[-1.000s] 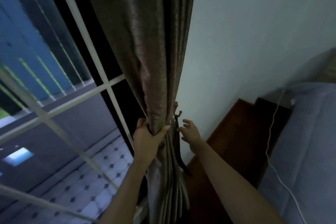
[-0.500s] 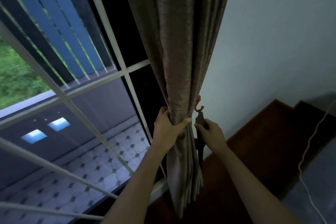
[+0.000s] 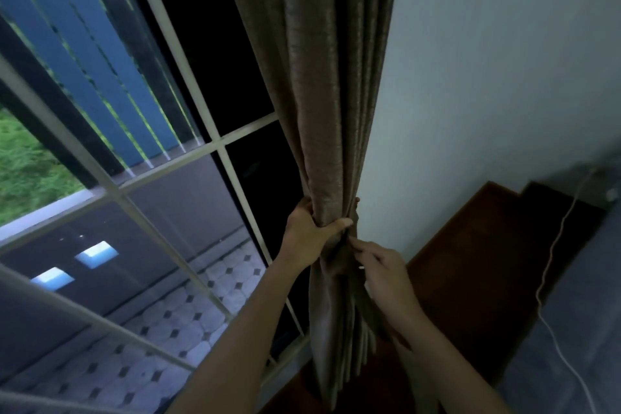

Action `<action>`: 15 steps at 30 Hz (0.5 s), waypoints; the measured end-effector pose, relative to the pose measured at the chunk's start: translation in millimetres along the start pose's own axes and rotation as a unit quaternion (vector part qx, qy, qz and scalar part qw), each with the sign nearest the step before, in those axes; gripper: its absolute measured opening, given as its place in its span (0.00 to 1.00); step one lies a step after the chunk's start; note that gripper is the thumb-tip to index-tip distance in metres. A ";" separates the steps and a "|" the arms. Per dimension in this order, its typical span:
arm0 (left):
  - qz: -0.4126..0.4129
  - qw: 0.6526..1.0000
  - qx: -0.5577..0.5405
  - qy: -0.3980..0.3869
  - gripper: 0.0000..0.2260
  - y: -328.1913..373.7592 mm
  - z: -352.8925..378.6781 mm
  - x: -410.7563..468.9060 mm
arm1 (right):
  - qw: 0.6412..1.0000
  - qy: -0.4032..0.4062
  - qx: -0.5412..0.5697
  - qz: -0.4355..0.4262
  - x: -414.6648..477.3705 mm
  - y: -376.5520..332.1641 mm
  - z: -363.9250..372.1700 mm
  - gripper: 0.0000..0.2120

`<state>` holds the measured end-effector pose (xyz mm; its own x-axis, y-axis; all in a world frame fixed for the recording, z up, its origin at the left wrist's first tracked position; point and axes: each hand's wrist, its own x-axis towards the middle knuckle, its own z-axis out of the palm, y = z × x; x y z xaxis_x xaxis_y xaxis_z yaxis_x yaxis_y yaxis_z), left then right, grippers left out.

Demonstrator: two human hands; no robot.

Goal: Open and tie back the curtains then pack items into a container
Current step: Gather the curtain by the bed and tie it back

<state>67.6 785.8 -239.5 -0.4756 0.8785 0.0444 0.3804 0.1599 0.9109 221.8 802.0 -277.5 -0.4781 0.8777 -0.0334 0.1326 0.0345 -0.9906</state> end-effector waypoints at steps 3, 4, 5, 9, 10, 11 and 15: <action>0.006 0.999 0.000 -0.039 0.24 -0.3 -7.1 3.0 | 0.999 0.001 0.031 0.010 4.8 6.0 -6.7 0.15; 0.005 0.999 0.006 -0.054 0.25 0.2 -10.4 3.6 | 1.000 0.000 0.029 0.002 5.6 6.5 -9.4 0.13; 0.003 0.997 0.013 -0.071 0.26 0.9 -12.9 4.6 | 1.000 -0.002 0.015 -0.008 5.5 5.6 -11.9 0.12; -0.018 0.989 0.035 -0.145 0.34 1.9 -13.9 7.2 | 1.000 -0.017 0.003 0.009 13.1 6.9 -14.3 0.16; -0.019 0.987 0.036 -0.157 0.35 3.0 -12.4 6.1 | 1.000 -0.017 -0.010 0.004 15.9 9.2 -14.6 0.23; -0.017 0.986 0.034 -0.165 0.35 3.3 -10.8 5.5 | 0.999 -0.018 -0.041 -0.017 17.8 9.9 -14.5 0.30; -0.027 0.983 0.021 -0.180 0.29 11.0 -8.3 5.7 | 0.992 -0.022 -0.071 -0.102 20.7 9.7 -8.2 0.33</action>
<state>62.5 788.9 -225.8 -0.1866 0.9695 -0.1592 0.3979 0.2227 0.8900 220.3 824.4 -286.7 -0.5444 0.8241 0.1565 0.1496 0.2790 -0.9486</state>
